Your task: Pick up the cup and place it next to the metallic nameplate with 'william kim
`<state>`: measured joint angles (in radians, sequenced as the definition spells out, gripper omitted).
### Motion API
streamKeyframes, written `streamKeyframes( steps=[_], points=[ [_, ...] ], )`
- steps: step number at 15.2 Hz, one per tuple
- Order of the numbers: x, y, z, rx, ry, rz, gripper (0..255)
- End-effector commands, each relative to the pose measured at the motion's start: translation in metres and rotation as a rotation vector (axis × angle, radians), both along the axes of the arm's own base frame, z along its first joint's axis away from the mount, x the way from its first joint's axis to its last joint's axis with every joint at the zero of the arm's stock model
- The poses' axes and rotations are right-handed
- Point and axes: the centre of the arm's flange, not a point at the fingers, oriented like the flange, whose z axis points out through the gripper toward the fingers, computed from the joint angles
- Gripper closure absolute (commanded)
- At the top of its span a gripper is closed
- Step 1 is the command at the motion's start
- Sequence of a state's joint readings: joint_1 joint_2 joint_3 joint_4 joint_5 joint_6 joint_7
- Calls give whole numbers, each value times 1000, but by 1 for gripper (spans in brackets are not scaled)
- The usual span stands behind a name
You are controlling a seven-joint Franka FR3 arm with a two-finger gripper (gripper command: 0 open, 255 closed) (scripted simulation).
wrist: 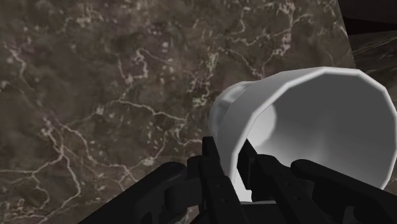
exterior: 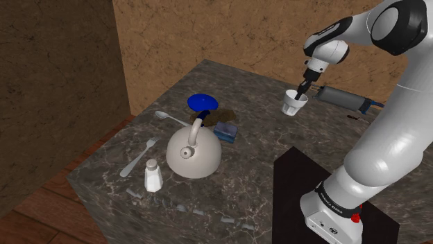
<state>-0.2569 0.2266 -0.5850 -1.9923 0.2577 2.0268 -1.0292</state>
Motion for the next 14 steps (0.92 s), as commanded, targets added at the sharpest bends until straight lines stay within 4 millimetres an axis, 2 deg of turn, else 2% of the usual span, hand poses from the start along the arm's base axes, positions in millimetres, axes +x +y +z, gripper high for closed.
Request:
streamKeyframes(
  steps=[1, 14],
  points=[
    [0, 0, 8, 0, 0, 0, 255],
    [0, 0, 76, 0, 0, 0, 255]
  ],
)
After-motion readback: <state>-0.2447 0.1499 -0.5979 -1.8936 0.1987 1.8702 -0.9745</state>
